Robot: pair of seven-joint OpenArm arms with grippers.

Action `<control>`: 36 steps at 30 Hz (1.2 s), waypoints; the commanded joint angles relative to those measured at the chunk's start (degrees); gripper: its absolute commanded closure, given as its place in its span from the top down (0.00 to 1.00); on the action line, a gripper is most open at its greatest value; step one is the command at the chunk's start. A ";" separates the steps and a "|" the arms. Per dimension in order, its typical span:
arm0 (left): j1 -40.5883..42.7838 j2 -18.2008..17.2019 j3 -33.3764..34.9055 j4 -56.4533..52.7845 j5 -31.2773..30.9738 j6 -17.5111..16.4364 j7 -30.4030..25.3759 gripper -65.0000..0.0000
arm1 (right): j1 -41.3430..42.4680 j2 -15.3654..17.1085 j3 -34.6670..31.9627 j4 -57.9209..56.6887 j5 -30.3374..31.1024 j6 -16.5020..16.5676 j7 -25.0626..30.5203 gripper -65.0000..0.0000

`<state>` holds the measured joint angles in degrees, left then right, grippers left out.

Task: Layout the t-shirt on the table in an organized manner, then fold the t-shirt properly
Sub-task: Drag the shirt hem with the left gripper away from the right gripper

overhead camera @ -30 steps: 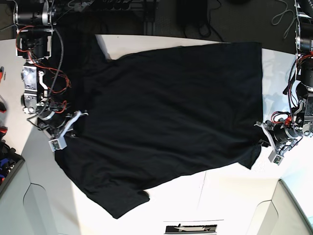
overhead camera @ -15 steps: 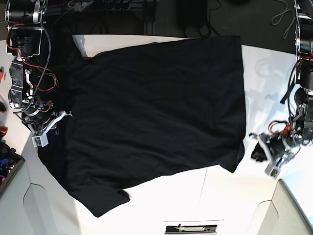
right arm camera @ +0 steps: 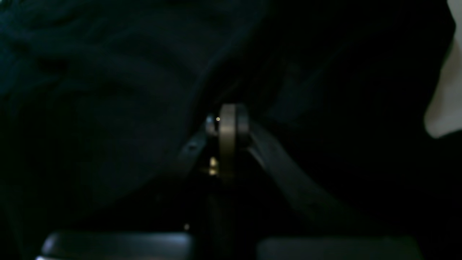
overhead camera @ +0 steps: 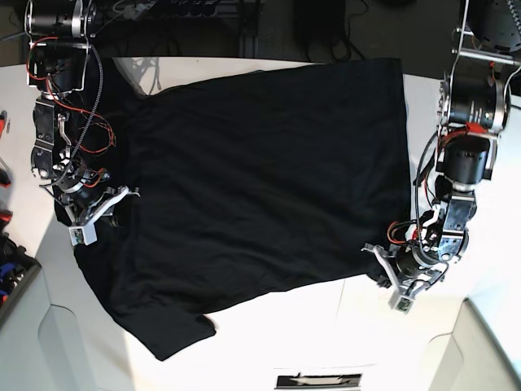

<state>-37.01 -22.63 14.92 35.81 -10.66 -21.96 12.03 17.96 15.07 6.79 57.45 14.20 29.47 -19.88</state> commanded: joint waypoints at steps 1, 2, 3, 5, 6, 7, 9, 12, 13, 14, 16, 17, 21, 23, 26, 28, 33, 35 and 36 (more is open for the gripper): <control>-2.40 -0.55 -0.35 -1.18 -0.17 0.94 -1.36 0.00 | 0.28 0.17 -0.15 0.09 -1.33 0.37 -3.10 0.00; -2.71 -0.55 -0.35 -2.80 -0.17 1.55 -1.42 0.00 | 0.28 0.17 -0.15 0.09 -1.33 0.37 -3.10 0.00; -2.84 -0.55 -0.35 -4.07 -0.15 1.66 -1.42 0.00 | 0.28 0.15 -0.15 0.09 -1.33 0.37 -3.10 0.00; -2.73 -0.55 -0.35 -5.66 0.37 1.60 -1.33 0.00 | 0.28 0.13 -0.15 0.09 -1.31 0.37 -3.10 0.00; -2.60 -0.52 -0.35 -6.29 0.79 1.60 -1.33 0.00 | 0.28 0.15 -0.15 0.09 -1.31 0.37 -3.10 0.00; -2.51 -0.50 -0.35 -6.88 1.03 1.60 -1.33 0.00 | 0.28 0.15 -0.15 0.09 -1.31 0.37 -3.10 0.00; -2.34 -0.57 -0.35 -7.39 1.86 1.62 -1.27 0.00 | 0.26 0.20 -0.15 0.09 -1.38 0.35 -3.43 0.00; -2.49 -1.84 -0.35 -7.37 2.64 2.54 -1.25 0.00 | 0.26 0.33 -0.15 0.09 -2.71 0.35 -4.17 0.00; -2.73 -2.43 -0.35 -7.37 2.64 3.61 -1.09 0.00 | 0.26 0.39 -0.13 0.09 -3.43 0.33 -4.17 0.00; -2.99 -3.02 -0.35 -7.37 2.62 4.76 -1.09 0.00 | 0.26 0.50 -0.11 0.09 -4.07 0.33 -4.20 0.00; -3.52 -4.28 -0.35 -7.37 2.64 6.19 -0.96 0.00 | 0.26 0.70 0.20 0.09 -4.83 0.33 -4.24 0.00; -3.82 -4.96 -0.35 -7.37 2.64 6.19 -0.52 0.00 | 0.26 0.94 0.39 0.09 -4.79 0.31 -4.35 0.00; -4.07 -6.91 -0.35 -7.37 2.58 6.08 -0.22 0.00 | 0.26 2.01 1.01 0.09 -4.68 0.26 -4.37 0.00; -4.09 -7.23 -0.35 -7.34 1.84 4.22 -0.22 0.00 | 0.26 2.16 1.42 0.09 -4.48 0.28 -4.37 0.00; -4.09 -7.21 -0.35 -6.78 0.22 0.24 0.28 0.00 | 0.26 2.23 1.42 0.09 -3.45 0.28 -4.63 0.00; -4.11 -7.23 -0.35 -6.27 -1.07 0.74 0.57 0.00 | 0.26 2.25 1.46 0.09 -2.27 0.26 -5.66 0.00; -4.13 -8.20 -0.37 -3.85 -1.16 6.60 3.23 0.00 | -0.68 2.27 3.80 0.11 -2.19 0.28 -6.86 0.00; -4.11 -8.52 -0.37 -2.86 -1.14 6.51 4.52 0.00 | -1.66 2.25 5.90 0.33 -2.12 0.31 -6.67 0.00; -4.11 -8.55 -0.37 -2.45 -1.14 6.51 4.94 0.00 | -2.29 2.27 7.06 0.44 -2.01 0.31 -6.67 0.00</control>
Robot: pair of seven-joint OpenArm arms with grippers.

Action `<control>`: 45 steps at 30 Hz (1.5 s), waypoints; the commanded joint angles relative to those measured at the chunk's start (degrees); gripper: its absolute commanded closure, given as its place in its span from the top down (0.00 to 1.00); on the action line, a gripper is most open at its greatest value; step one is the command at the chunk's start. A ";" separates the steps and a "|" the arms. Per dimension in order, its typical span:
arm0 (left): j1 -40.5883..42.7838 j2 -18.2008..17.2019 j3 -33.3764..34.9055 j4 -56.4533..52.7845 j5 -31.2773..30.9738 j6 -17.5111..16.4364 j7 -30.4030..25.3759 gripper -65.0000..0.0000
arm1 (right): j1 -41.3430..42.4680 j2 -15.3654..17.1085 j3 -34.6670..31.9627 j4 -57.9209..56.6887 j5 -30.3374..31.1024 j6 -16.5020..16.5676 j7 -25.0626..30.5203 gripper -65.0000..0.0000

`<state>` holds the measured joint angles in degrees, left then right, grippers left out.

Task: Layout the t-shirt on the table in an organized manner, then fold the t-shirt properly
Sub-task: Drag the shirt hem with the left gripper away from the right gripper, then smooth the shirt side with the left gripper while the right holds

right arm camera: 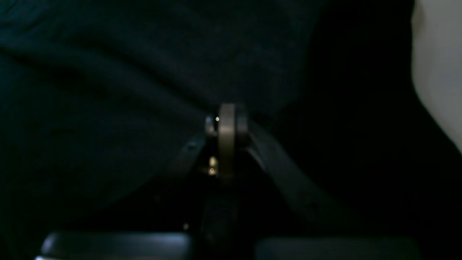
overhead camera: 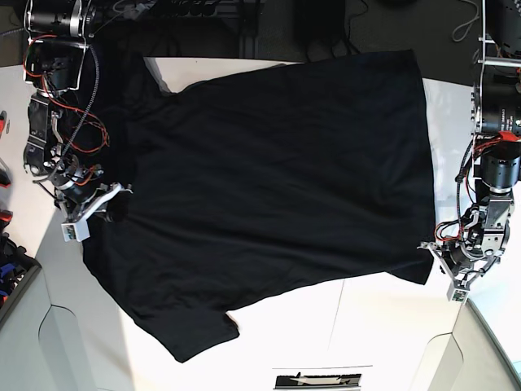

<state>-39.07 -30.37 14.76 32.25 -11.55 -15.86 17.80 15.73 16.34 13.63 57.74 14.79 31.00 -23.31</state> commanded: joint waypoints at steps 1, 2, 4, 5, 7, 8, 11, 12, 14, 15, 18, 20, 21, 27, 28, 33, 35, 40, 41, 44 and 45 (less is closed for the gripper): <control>-2.05 -0.96 -0.22 1.55 -0.24 0.42 -0.59 0.00 | -0.61 0.98 1.42 0.39 -2.12 -1.20 -3.26 0.00; -2.05 -1.01 -0.22 1.90 -0.26 0.42 -0.22 0.00 | -1.25 1.07 2.73 0.57 -1.44 -1.18 -3.21 0.00; -2.03 -1.14 -0.22 3.04 -0.79 0.42 1.44 0.00 | -2.51 1.31 5.09 1.53 0.39 -1.18 -3.26 0.00; -2.01 -1.27 -0.22 3.65 -1.51 0.31 2.27 0.00 | -3.19 1.38 6.25 2.49 1.22 -1.18 -3.26 0.00; -1.97 -1.53 -0.22 4.76 -3.02 -1.73 3.54 0.00 | -4.57 1.46 8.17 5.33 3.37 -0.85 -3.28 0.00; -1.84 -1.79 -0.22 5.35 -4.00 -3.21 3.98 0.00 | -5.14 1.44 9.01 7.19 4.46 -0.50 -3.34 0.00; -1.36 -2.43 -0.22 7.15 -7.74 -9.84 6.67 0.00 | -5.95 1.44 10.03 12.35 7.52 -0.55 -4.28 0.00; -1.03 -2.69 -0.22 7.89 -9.66 -12.74 7.76 0.00 | -5.92 1.44 10.03 13.70 8.28 -0.55 -4.98 0.00; 0.31 -3.41 -0.22 10.10 -14.80 -19.06 9.55 0.00 | -5.90 1.40 9.90 15.98 10.21 -0.52 -6.03 0.00; 1.27 -3.67 -0.22 11.54 -17.18 -21.20 10.45 0.00 | -5.90 1.40 9.90 16.72 10.86 -0.52 -6.43 0.00; 4.63 -3.93 -0.20 16.44 -21.57 -23.41 13.86 0.00 | -5.92 1.40 9.92 17.62 11.21 -0.52 -6.71 0.00; 7.21 -3.93 -0.22 19.43 -23.45 -23.41 15.85 0.00 | -5.92 1.33 9.92 17.62 11.19 -0.52 -6.75 0.00; 8.70 -3.93 -0.20 21.00 -24.24 -23.41 16.37 0.00 | -5.95 1.29 9.92 17.62 11.15 -0.52 -7.02 0.00; 16.70 -3.91 -0.20 28.09 -24.46 -23.41 16.39 0.00 | -7.06 1.27 9.92 17.62 11.17 -0.52 -10.14 0.00; 17.46 -3.89 -0.20 28.06 -23.50 -23.41 15.45 0.00 | -7.74 1.27 9.92 17.62 11.15 -0.55 -10.16 0.00; 19.08 -3.82 -0.20 24.79 -15.93 -17.84 9.46 0.00 | -10.43 0.92 9.92 17.59 11.17 -0.55 -9.79 0.00; 18.91 -3.72 -0.20 22.91 -12.92 -15.76 7.74 0.00 | -10.93 0.76 9.92 17.57 11.13 -0.57 -9.75 0.00; 17.62 -1.86 -0.20 19.02 -9.42 -14.23 6.62 0.00 | -11.67 0.55 9.92 16.87 11.13 -0.57 -9.73 0.00; 17.14 -1.31 -0.20 17.92 -9.14 -13.88 6.62 0.00 | -11.65 0.39 9.92 16.55 11.10 -0.57 -9.68 0.00; 15.54 0.09 -0.20 15.30 -8.90 -12.02 6.60 0.00 | -11.63 -0.24 9.88 15.34 10.49 -0.57 -8.11 0.00; 14.97 0.48 -0.20 14.49 -8.72 -11.74 6.60 0.00 | -11.56 -0.37 9.86 14.67 9.77 -0.57 -6.82 0.00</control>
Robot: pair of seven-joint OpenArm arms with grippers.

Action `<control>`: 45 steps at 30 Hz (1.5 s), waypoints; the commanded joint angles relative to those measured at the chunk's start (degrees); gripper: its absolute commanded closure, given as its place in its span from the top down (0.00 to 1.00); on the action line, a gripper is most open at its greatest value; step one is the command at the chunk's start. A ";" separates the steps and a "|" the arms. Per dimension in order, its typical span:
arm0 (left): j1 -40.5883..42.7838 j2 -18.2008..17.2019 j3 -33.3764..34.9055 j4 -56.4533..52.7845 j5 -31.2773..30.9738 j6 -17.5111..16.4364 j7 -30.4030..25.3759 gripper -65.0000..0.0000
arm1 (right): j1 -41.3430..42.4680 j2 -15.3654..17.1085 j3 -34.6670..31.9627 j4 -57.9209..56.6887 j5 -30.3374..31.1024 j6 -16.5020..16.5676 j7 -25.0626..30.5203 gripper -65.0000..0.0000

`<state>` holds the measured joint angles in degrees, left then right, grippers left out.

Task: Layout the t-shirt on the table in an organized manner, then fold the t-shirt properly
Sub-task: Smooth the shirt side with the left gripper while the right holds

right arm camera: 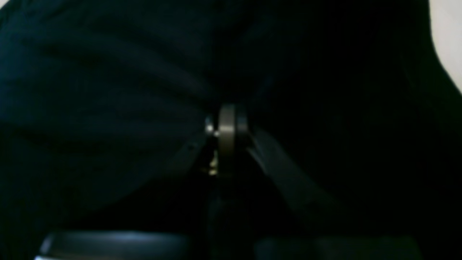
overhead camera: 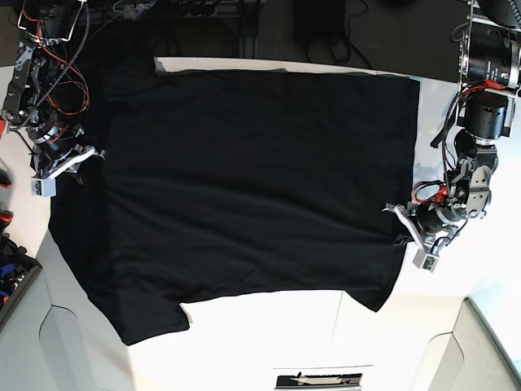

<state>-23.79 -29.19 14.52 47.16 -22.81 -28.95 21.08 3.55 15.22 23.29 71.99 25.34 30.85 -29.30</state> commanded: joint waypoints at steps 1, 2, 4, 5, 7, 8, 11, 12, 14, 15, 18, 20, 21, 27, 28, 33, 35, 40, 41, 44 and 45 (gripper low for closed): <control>-0.92 -0.33 0.04 -1.14 2.54 1.33 3.32 0.00 | 0.87 0.61 0.20 -0.50 -1.38 -0.42 0.04 0.00; -1.51 -0.02 0.04 -1.75 2.54 1.31 3.32 0.00 | 1.16 0.59 0.11 -1.44 -1.81 -0.39 0.57 0.00; -2.60 0.63 0.04 -2.80 2.60 1.31 3.43 0.00 | 2.36 0.42 -0.09 -3.69 -2.47 -0.39 0.61 0.00; -3.08 0.85 0.04 -3.32 2.82 1.33 3.58 0.00 | 3.13 0.28 -0.13 -4.98 -2.51 -0.39 0.63 0.00; -3.54 1.11 0.04 -3.69 3.06 1.33 3.56 0.00 | 4.68 0.28 -0.17 -7.15 -2.60 -0.39 1.11 0.00; -3.58 1.11 0.04 -3.69 3.43 1.33 3.54 0.00 | 5.49 0.31 -0.15 -8.09 -2.93 -0.42 1.49 0.00; -3.82 1.07 0.04 -3.74 4.50 2.12 3.54 0.00 | 8.26 0.20 -0.17 -10.36 -4.72 -0.39 2.51 0.00; -3.87 1.09 0.04 -3.74 4.87 3.45 3.52 0.00 | 9.31 0.15 -0.17 -10.95 -5.01 -0.37 2.54 0.00; -3.98 1.09 0.04 -3.74 4.87 5.27 3.04 0.00 | 11.54 0.15 -0.17 -12.31 -5.01 -0.39 2.54 0.00; -3.98 1.11 0.04 -3.78 4.87 5.40 2.84 0.00 | 12.66 0.15 -0.17 -13.03 -5.01 -0.39 2.54 0.00; -4.00 1.09 0.04 -4.28 5.29 5.38 2.21 0.00 | 15.39 0.13 -0.17 -15.19 -5.05 -0.39 2.51 0.00; -4.39 1.11 0.04 -5.14 6.73 5.38 0.90 0.00 | 16.81 0.13 -0.17 -16.61 -5.07 -0.37 2.51 0.00; -5.01 1.20 0.04 -5.95 7.08 5.40 0.35 0.00 | 17.51 0.13 -0.17 -17.40 -5.22 -0.37 2.54 0.00; -9.29 1.22 0.04 -7.37 6.64 1.70 3.61 0.00 | 18.78 0.15 -0.15 -17.57 -5.05 -0.35 2.56 0.00; -10.03 1.07 0.04 -7.26 5.73 0.17 4.85 0.00 | 18.73 0.15 -0.15 -17.07 -4.94 -0.35 2.54 0.00; -10.08 -2.47 0.04 -1.42 -3.87 -6.64 9.20 0.17 | 16.06 0.20 -0.15 -10.12 -4.70 -0.37 0.76 0.00; -9.27 -4.59 0.02 2.32 -8.92 -8.94 12.26 0.17 | 13.81 0.17 -0.15 -5.99 -4.07 -0.37 -0.83 0.00; -5.22 -9.79 0.02 12.96 -16.65 -11.05 14.84 0.17 | 8.44 0.17 -0.15 1.20 -1.27 -0.39 -1.99 0.00; -3.93 -10.71 0.02 15.02 -17.97 -11.05 16.31 0.17 | 7.37 0.17 -0.15 2.08 -0.87 -0.39 -2.38 0.00; 1.11 -12.68 0.02 20.24 -20.24 -11.05 19.52 0.17 | 3.69 0.17 -0.11 4.26 -0.70 -0.37 -2.95 0.00; 3.02 -13.07 0.02 21.57 -20.15 -11.05 19.47 0.17 | 2.40 0.20 -0.09 4.92 -0.70 -0.37 -2.91 0.00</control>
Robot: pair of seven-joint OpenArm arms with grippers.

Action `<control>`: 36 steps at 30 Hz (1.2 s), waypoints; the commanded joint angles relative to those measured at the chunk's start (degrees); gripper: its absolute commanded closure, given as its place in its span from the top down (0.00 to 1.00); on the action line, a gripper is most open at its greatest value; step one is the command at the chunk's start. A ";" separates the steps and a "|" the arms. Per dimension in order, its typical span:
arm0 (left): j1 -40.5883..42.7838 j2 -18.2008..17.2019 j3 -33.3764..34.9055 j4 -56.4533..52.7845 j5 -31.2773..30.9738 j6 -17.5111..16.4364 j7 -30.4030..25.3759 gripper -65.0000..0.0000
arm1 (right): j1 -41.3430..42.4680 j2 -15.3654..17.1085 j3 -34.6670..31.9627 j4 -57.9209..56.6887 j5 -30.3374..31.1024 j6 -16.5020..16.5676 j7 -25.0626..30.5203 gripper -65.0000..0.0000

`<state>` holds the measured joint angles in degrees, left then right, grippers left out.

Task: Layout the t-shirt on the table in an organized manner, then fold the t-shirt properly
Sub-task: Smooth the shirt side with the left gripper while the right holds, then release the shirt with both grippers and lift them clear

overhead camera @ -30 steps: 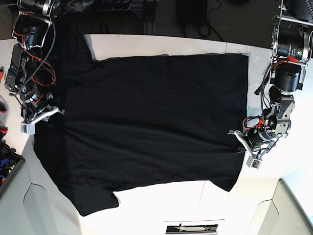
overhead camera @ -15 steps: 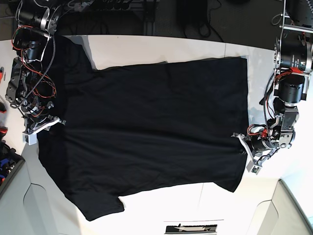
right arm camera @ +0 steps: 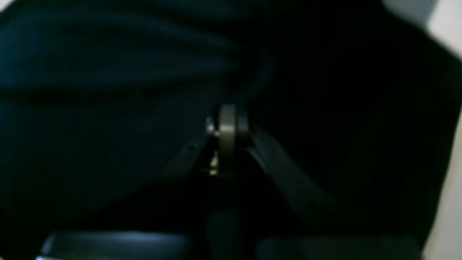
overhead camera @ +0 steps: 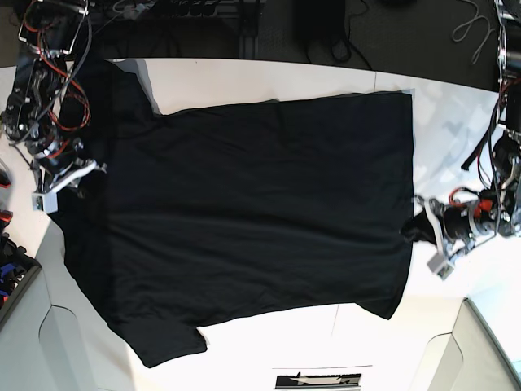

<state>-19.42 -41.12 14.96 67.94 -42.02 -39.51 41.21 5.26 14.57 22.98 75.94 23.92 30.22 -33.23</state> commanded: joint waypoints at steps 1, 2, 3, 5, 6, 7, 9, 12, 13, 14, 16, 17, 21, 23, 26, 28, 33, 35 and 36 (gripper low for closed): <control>0.46 -1.44 -0.42 1.86 -0.57 -0.49 -0.68 0.17 | -0.44 0.85 0.22 1.57 0.72 0.26 1.03 0.00; 2.19 -1.44 -0.42 2.80 -0.24 -0.49 -0.70 0.17 | -1.46 0.85 0.22 2.19 0.74 0.26 1.05 0.00; 3.72 -1.42 -0.42 3.56 0.11 -0.49 -0.72 0.17 | -2.40 0.83 0.24 2.75 0.76 0.26 1.03 0.00; 6.47 -1.40 -0.42 4.76 1.27 -0.49 -2.27 0.17 | -4.24 0.85 0.31 3.72 0.72 0.24 1.05 0.00; 7.56 -1.40 -0.42 5.09 2.56 -0.49 -3.65 0.17 | -5.09 0.85 0.31 4.13 0.72 0.24 1.05 0.00; 8.48 -1.38 -0.42 5.14 4.07 -0.49 -5.03 0.17 | -5.84 0.85 0.31 4.42 0.72 0.24 1.07 0.00; 9.88 -1.11 -0.42 5.11 7.48 1.20 -7.43 0.17 | -6.86 0.81 0.31 4.52 0.72 0.24 1.05 0.00; 10.23 -0.28 -0.42 4.59 13.42 4.07 -10.27 0.17 | -7.17 0.79 0.31 4.31 0.74 0.24 0.98 0.00; 10.03 0.02 -0.42 4.07 14.99 4.76 -11.65 0.17 | -7.17 0.79 0.28 4.31 0.76 0.22 1.29 0.00; 9.84 0.31 -0.42 3.28 16.48 5.49 -12.90 0.17 | -7.02 0.79 0.28 4.31 0.74 0.24 1.38 0.00; 9.25 0.79 -0.42 1.38 18.99 7.15 -14.56 0.17 | -6.97 0.76 0.28 4.28 0.76 0.22 1.36 0.00; 8.81 1.07 -0.42 0.04 19.78 7.67 -14.95 0.17 | -6.97 0.63 0.28 4.31 0.74 0.22 1.36 0.00; 5.40 1.77 -0.42 -6.19 21.33 8.44 -17.94 0.17 | -6.38 0.28 0.13 4.28 1.25 0.22 1.79 0.00; 3.50 1.81 -0.42 -8.41 21.53 8.46 -18.38 0.17 | -6.23 0.04 0.13 4.28 1.62 0.22 1.95 0.00; 0.90 1.75 -0.42 -10.97 21.75 8.44 -18.32 0.17 | -5.95 -0.83 0.13 4.28 1.64 0.22 1.99 0.00; -0.55 1.75 -0.42 -12.31 22.12 8.44 -18.29 0.17 | -5.60 -1.95 0.13 4.28 1.68 0.22 2.05 0.00; -1.49 1.70 -0.42 -12.79 22.16 8.35 -17.77 0.17 | -4.48 -4.70 0.13 4.28 1.57 0.22 2.12 0.00; -1.55 1.70 -0.42 -12.39 21.70 6.69 -17.16 0.17 | -3.98 -4.92 0.15 4.31 1.60 0.22 2.05 0.00; -1.46 1.55 -0.42 -11.74 21.11 6.23 -16.94 0.17 | -3.82 -4.87 0.15 4.33 1.60 0.24 2.05 0.00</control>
<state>-19.68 -38.26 14.94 55.46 -20.73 -32.67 24.36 0.49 8.88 22.90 79.48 25.02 30.44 -32.21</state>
